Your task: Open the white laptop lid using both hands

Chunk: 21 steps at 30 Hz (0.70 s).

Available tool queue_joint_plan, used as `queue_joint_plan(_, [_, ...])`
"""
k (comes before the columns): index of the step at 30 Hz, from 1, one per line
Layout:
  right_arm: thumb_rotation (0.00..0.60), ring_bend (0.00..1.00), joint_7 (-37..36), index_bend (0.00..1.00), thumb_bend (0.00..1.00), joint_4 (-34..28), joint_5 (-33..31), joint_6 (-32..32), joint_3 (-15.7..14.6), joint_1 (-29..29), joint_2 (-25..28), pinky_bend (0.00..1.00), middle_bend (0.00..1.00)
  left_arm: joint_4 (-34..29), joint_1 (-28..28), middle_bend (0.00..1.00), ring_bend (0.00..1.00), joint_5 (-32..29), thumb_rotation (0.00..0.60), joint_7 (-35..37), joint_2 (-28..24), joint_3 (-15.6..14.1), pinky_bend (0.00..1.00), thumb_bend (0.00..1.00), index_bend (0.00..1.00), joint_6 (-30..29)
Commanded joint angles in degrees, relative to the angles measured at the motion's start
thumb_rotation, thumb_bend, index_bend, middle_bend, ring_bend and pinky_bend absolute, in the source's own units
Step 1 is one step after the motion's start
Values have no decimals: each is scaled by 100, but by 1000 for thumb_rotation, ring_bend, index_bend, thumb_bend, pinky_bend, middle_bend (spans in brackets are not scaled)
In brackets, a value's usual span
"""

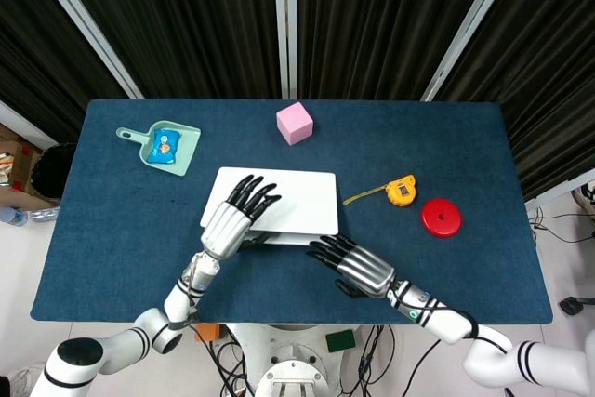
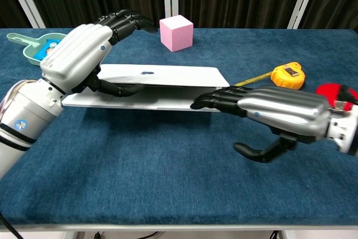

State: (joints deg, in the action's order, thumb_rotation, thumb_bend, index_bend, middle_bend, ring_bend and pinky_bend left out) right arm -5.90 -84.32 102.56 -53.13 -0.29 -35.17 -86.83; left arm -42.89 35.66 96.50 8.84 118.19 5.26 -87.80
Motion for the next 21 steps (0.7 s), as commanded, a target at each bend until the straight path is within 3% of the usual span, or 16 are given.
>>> queue_joint_plan(1, [600,0,-176,0,526,177,-294,308,166,-242,-239,0,0,23,26,146,46,-19,600,-1,6,12,89,508,214,24])
queue_joint_plan(11, [600,0,-530,0,523,371,-1198,1370,357,-829,-538,0,0,169,254,146,46,-166,600,-15,-17,175,87,509,214,214])
queue_joint_plan(16, [600,0,-628,0,528,438,-1367,1511,331,-947,-591,0,0,214,427,146,45,-237,600,-36,-67,264,86,509,214,386])
queue_joint_plan(21, [600,0,-699,0,533,543,-1460,1501,264,-979,-651,0,0,100,699,146,45,-400,600,-68,-239,532,86,509,214,573])
